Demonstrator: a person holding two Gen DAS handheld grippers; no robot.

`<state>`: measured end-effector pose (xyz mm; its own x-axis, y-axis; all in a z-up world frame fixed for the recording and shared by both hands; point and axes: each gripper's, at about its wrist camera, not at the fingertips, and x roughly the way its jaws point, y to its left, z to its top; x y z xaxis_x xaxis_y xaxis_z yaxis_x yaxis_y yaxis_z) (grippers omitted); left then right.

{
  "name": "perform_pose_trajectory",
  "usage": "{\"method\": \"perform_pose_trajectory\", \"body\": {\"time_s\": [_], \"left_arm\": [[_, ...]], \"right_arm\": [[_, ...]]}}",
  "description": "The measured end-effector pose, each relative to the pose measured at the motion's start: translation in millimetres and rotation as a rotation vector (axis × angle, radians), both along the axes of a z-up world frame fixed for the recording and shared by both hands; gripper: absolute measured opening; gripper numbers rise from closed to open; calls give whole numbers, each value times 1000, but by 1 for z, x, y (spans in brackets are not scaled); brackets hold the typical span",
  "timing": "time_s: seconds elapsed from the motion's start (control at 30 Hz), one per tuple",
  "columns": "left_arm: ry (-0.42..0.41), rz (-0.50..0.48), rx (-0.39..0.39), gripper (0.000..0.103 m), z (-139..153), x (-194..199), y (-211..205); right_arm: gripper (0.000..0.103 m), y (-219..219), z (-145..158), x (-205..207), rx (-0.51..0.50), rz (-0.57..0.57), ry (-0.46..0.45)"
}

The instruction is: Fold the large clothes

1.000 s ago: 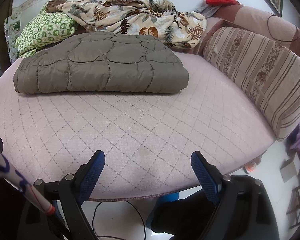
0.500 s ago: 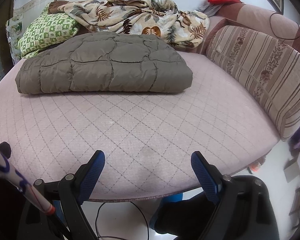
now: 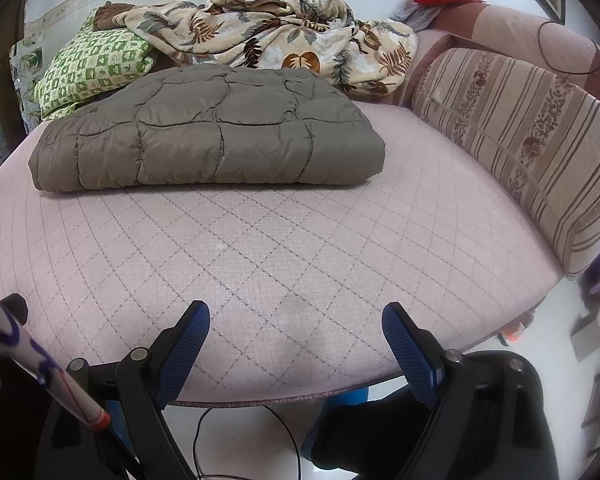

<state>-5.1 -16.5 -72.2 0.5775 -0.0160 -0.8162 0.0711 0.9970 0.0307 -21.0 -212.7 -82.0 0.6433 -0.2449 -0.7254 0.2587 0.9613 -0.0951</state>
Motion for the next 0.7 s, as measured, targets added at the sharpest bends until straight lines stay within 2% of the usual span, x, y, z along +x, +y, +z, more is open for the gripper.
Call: {"method": "perform_pose_trajectory", "body": {"time_s": [0.3, 0.7], "left_arm": [[4, 11, 3, 99, -2, 4, 2], [-60, 57, 14, 99, 17, 22, 20]], "right_arm": [[91, 1, -2, 1, 15, 15, -1], [91, 5, 14, 19, 1, 56, -29]]}}
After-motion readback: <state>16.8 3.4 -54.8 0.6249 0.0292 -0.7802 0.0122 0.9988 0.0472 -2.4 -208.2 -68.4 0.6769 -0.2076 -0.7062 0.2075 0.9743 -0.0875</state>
